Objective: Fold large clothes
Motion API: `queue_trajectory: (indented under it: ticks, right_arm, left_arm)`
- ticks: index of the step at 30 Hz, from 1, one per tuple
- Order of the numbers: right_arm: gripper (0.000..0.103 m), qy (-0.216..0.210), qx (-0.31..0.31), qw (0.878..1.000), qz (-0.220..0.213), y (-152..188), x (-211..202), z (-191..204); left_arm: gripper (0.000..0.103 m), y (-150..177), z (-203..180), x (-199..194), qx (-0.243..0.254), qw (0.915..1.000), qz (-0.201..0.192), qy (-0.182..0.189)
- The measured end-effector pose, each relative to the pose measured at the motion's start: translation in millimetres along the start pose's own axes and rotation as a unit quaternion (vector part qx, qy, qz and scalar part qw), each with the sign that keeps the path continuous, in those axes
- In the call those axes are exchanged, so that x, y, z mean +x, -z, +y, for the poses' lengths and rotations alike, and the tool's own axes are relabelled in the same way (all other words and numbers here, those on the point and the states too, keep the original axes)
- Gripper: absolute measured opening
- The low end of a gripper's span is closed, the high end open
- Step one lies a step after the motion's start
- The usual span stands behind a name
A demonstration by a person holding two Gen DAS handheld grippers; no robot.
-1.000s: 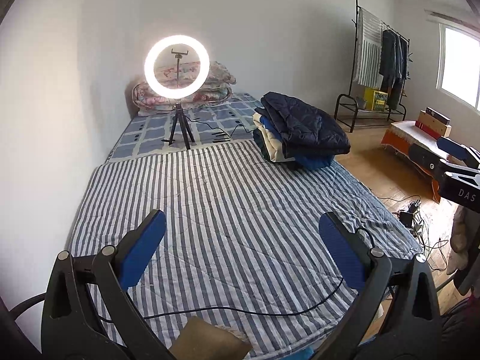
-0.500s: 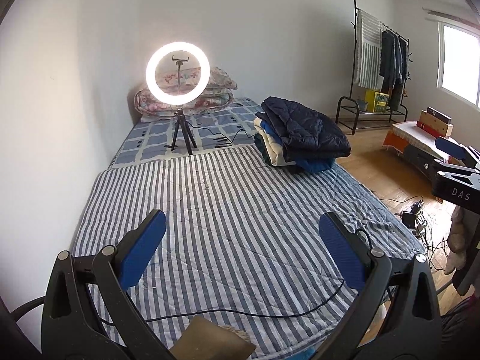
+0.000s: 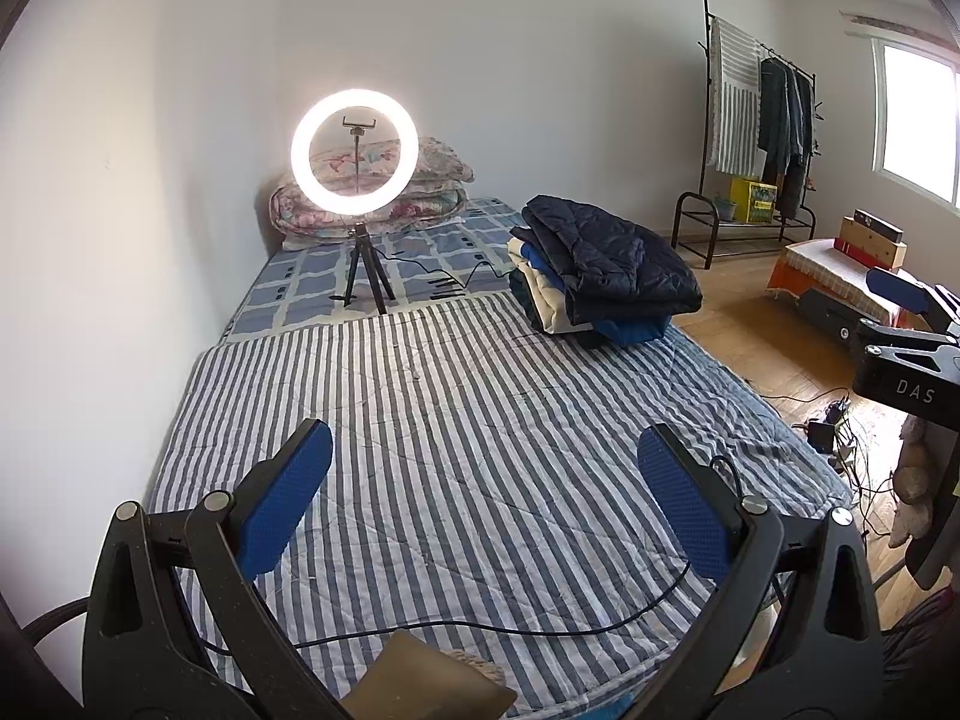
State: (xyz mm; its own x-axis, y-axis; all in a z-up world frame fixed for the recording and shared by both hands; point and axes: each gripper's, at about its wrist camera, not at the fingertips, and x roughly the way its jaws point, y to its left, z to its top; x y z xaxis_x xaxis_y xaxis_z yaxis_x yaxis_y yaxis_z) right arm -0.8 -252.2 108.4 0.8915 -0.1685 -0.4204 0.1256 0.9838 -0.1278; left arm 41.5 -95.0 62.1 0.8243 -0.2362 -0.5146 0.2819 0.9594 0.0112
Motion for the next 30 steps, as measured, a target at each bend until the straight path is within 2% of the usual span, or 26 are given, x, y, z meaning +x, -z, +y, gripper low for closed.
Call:
queue_trajectory:
  ticks: [30]
  right_arm:
    - [0.103,-0.005,-0.004,1.000,0.000,-0.8,-0.7,-4.3]
  left_arm:
    - [0.103,-0.5,-1.0,-6.1,0.015,0.9998,-0.010,-0.001]
